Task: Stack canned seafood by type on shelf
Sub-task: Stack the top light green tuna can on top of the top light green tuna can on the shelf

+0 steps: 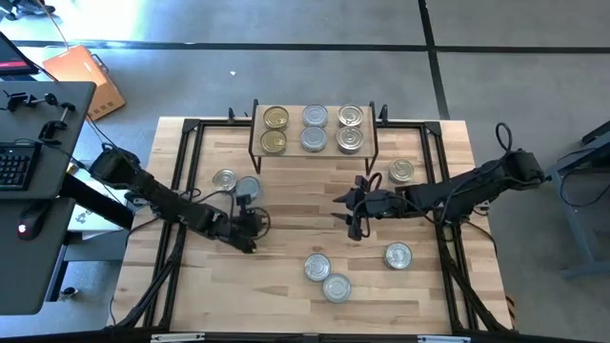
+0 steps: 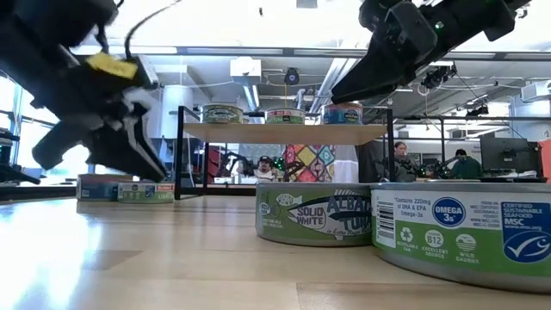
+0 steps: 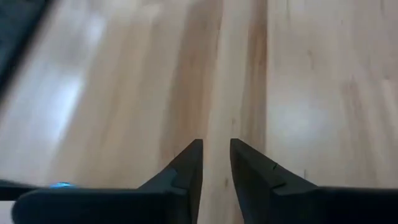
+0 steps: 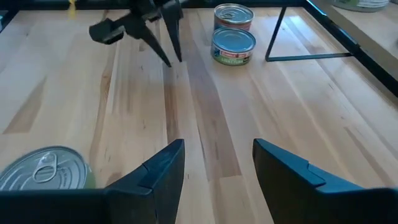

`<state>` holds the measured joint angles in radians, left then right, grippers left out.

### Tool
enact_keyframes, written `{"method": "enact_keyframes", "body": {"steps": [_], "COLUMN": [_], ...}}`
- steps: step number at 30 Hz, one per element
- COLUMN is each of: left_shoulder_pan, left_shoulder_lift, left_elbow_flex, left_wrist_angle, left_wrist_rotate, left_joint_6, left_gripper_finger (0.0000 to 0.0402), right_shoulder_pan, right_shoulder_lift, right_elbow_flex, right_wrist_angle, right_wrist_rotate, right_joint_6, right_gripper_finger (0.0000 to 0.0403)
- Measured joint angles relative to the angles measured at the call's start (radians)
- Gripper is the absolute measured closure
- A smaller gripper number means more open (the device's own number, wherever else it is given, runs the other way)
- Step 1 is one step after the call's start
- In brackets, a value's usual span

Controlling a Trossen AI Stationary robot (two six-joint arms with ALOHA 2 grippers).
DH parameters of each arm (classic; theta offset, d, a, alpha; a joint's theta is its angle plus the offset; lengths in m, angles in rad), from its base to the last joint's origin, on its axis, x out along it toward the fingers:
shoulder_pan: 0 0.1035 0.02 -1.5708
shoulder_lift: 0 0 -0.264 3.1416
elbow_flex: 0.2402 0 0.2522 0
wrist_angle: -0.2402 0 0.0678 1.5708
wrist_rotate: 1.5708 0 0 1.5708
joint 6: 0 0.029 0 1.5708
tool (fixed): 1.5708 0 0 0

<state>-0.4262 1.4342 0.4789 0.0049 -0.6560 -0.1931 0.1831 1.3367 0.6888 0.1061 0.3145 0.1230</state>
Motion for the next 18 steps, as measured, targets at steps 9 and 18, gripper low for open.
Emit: {"method": "enact_keyframes", "body": {"steps": [9, 18], "left_shoulder_pan": [0.057, 0.232], "left_shoulder_lift": [-0.043, -0.04], "left_elbow_flex": [0.019, -0.013], "left_wrist_angle": [-0.281, -0.288], "left_wrist_rotate": [-0.267, -0.119], "left_joint_6": [-0.303, -0.372], "left_gripper_finger": [0.0357, 0.0397], "right_shoulder_pan": [-0.007, -0.008], "right_shoulder_lift": [0.0, 0.0], "right_elbow_flex": [0.0, 0.0], "right_wrist_angle": [-0.003, -0.006], "right_wrist_rotate": [0.0, -0.007], "right_joint_6": [-0.019, -0.019], "right_gripper_finger": [0.022, 0.022]}}
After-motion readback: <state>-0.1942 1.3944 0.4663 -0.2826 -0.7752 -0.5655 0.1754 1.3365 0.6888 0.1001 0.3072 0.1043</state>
